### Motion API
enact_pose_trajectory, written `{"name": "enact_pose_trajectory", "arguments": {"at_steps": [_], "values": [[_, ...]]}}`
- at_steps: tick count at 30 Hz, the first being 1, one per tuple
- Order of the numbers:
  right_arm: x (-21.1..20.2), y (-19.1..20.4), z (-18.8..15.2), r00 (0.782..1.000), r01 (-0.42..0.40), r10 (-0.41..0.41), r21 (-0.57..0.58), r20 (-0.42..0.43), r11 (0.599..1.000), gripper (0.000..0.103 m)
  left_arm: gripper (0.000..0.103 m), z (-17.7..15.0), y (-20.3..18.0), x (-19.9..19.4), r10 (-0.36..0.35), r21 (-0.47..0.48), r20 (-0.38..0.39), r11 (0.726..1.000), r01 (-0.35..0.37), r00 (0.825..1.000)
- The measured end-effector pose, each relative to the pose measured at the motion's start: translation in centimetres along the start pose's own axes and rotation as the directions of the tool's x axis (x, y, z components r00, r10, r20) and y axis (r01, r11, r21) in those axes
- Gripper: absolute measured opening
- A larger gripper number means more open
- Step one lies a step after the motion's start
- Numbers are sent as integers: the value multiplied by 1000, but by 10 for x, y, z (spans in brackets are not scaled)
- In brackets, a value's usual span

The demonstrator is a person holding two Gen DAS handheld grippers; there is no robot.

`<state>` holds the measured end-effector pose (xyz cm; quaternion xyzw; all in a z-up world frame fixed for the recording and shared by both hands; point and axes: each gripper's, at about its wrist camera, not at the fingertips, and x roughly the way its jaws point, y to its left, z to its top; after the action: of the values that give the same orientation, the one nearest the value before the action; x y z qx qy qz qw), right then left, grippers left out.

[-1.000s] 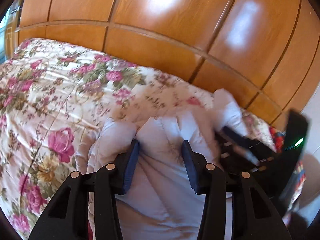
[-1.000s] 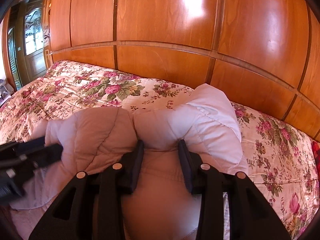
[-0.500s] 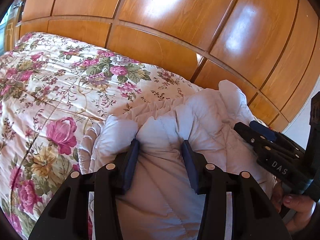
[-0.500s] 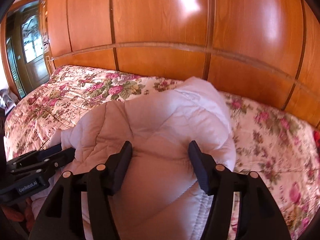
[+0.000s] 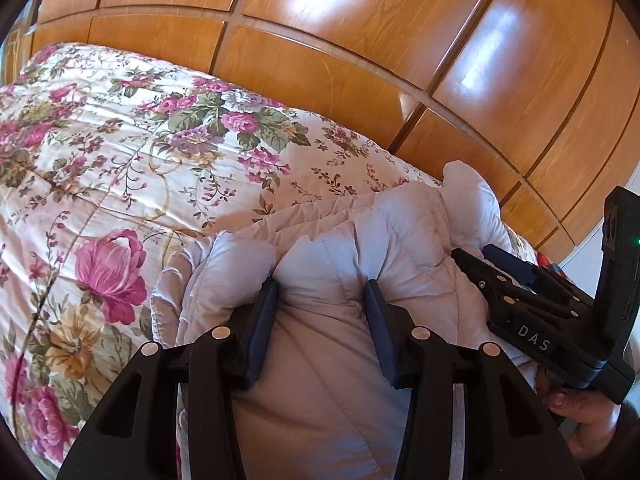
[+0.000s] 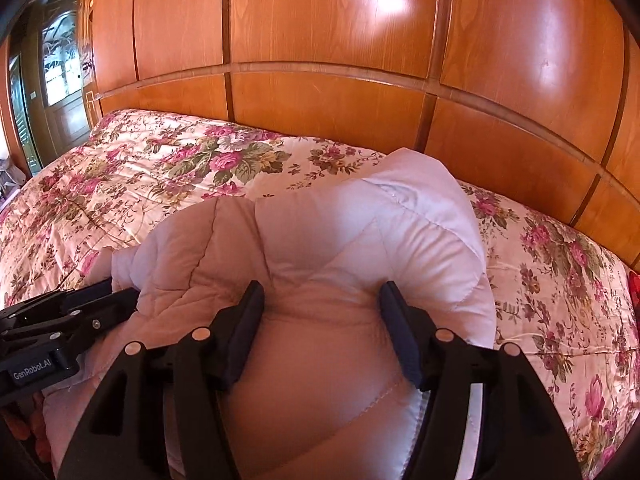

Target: Fold small clothes

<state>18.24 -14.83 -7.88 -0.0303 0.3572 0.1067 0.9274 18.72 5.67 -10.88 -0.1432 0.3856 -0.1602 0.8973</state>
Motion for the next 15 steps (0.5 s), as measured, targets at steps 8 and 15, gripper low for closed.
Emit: {"name": "enact_pose_trajectory", "arguments": {"at_steps": [8,15], "values": [[-23,7,-7,998,17,-15,-36,63,999,64,45,-9,-7,-22,10,21,33,1000,-11,999],[-74,-3,-16,996,-33,34,-23,84,999,77,61,-18,-13,-58,2,48,51,999,-4,999]]}}
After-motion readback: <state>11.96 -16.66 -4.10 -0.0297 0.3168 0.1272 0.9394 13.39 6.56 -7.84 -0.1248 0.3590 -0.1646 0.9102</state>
